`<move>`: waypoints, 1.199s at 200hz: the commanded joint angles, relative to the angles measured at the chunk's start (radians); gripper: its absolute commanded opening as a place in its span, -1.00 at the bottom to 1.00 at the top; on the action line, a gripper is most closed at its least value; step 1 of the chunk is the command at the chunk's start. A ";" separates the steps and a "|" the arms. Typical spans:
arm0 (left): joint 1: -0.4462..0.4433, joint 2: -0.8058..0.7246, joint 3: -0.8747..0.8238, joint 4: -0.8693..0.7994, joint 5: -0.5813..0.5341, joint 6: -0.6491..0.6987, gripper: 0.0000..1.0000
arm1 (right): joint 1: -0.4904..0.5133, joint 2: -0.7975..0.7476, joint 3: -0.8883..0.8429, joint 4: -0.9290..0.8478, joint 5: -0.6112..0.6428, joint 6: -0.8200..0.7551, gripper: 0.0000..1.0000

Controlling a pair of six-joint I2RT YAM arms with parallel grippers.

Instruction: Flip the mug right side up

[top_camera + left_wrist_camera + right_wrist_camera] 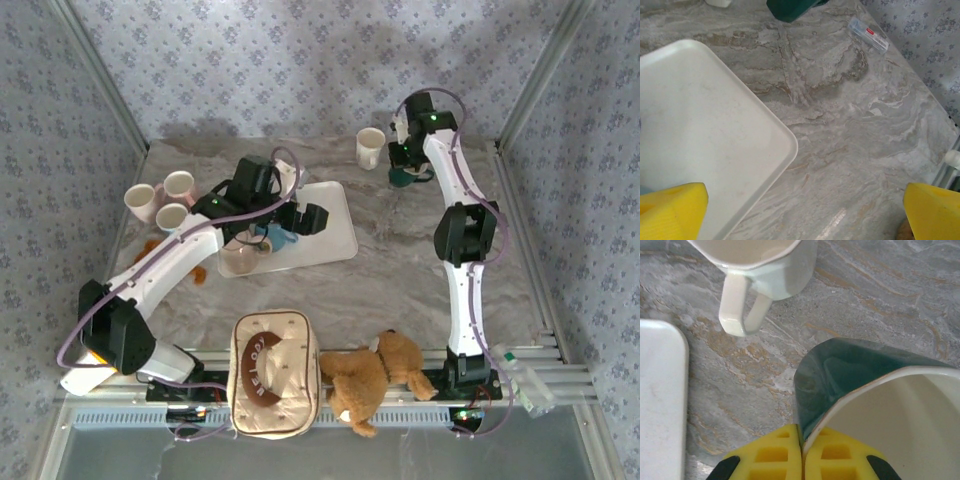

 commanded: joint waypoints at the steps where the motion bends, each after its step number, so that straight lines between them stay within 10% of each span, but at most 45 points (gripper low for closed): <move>1: -0.014 -0.050 -0.007 0.085 -0.056 0.068 0.99 | 0.018 0.006 0.056 0.029 0.026 -0.092 -1.00; 127: -0.021 -0.009 0.033 0.059 -0.062 0.092 1.00 | 0.053 0.059 0.068 0.063 0.059 -0.229 -1.00; 240: -0.027 0.007 0.059 0.045 -0.058 0.089 0.99 | 0.066 0.057 0.069 0.081 0.070 -0.245 -0.42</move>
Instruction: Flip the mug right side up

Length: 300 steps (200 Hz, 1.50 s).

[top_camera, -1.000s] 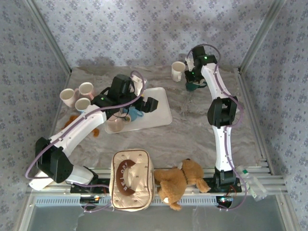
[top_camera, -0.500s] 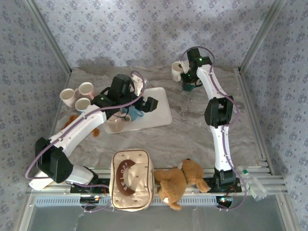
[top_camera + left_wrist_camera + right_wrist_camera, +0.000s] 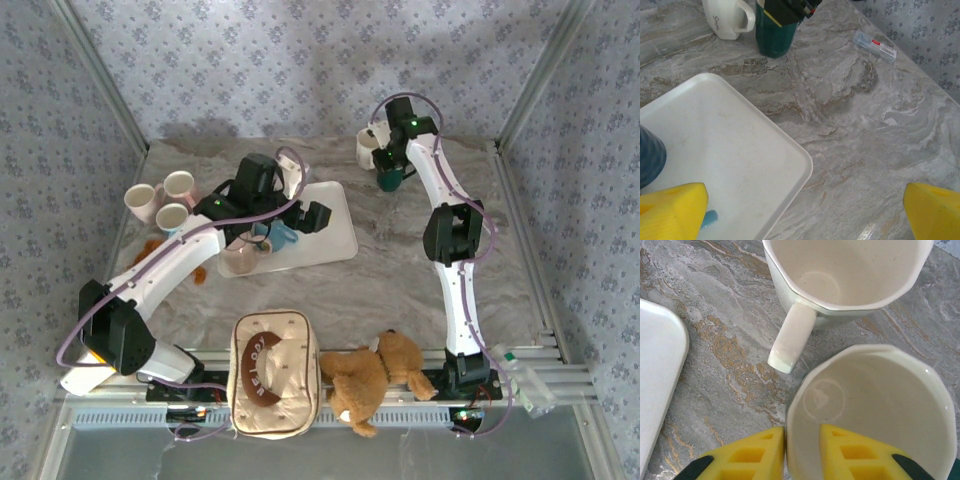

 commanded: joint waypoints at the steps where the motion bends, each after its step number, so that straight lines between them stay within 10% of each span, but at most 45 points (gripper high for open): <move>1: -0.007 -0.003 0.040 0.000 0.004 0.020 0.99 | 0.001 -0.008 0.034 0.000 0.018 -0.018 -0.41; 91: -0.007 -0.020 0.046 -0.038 -0.042 0.038 1.00 | 0.014 -0.089 -0.006 0.008 0.034 0.024 0.02; 150: -0.003 -0.061 0.042 -0.120 -0.186 0.068 1.00 | 0.034 -0.348 -0.345 0.189 0.020 0.083 0.13; 221: 0.052 -0.134 0.006 -0.253 -0.189 0.235 1.00 | -0.012 -0.857 -1.034 0.634 -0.299 0.355 0.19; 300: 0.170 -0.051 -0.052 -0.295 -0.271 0.197 1.00 | 0.010 -1.139 -1.344 0.525 -0.419 0.689 0.29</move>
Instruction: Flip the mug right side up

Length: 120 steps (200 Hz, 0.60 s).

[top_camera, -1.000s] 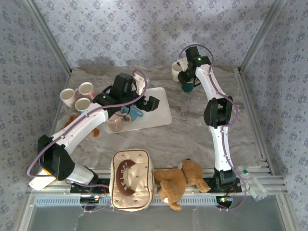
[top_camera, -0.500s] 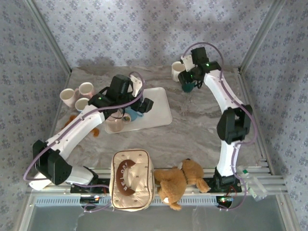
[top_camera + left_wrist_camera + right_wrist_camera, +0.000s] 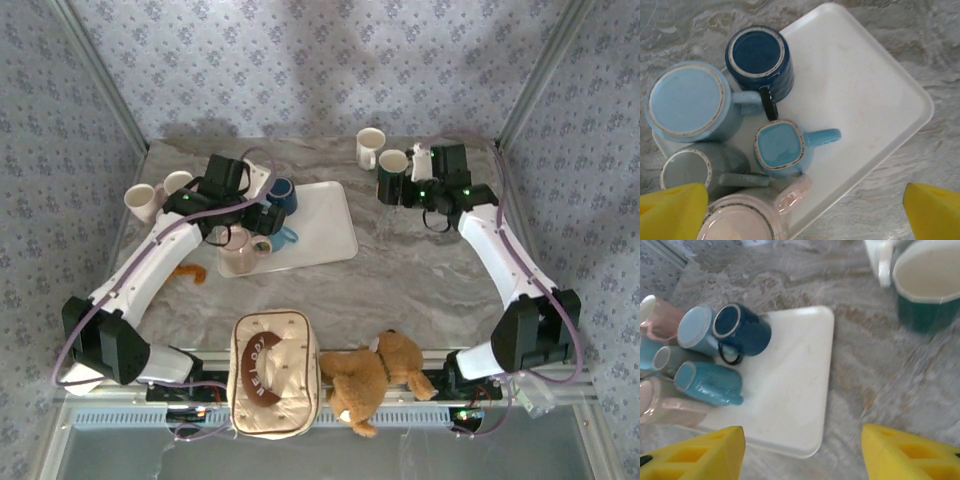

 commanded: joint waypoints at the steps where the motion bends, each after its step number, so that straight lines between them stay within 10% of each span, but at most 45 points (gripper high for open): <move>1: 0.003 0.012 -0.049 0.017 -0.024 0.012 1.00 | 0.016 -0.085 -0.089 -0.023 -0.057 0.130 0.29; 120: 0.081 0.200 0.017 0.005 0.054 -0.150 0.94 | 0.031 -0.132 -0.216 0.013 -0.128 0.315 0.28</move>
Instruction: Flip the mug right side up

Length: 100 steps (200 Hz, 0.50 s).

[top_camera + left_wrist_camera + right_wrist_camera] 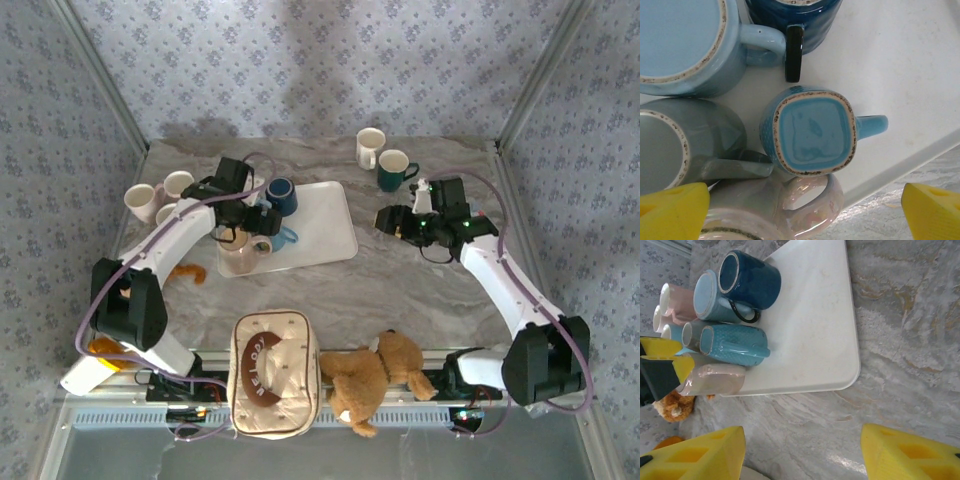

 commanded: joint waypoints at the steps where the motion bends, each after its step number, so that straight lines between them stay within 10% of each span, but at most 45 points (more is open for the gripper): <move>1: -0.001 0.009 0.031 -0.002 0.025 -0.012 0.94 | 0.007 0.010 0.035 -0.011 -0.028 0.031 0.28; 100: 0.028 0.153 0.109 -0.007 0.054 -0.004 0.61 | 0.015 0.006 0.022 0.006 -0.026 0.085 0.28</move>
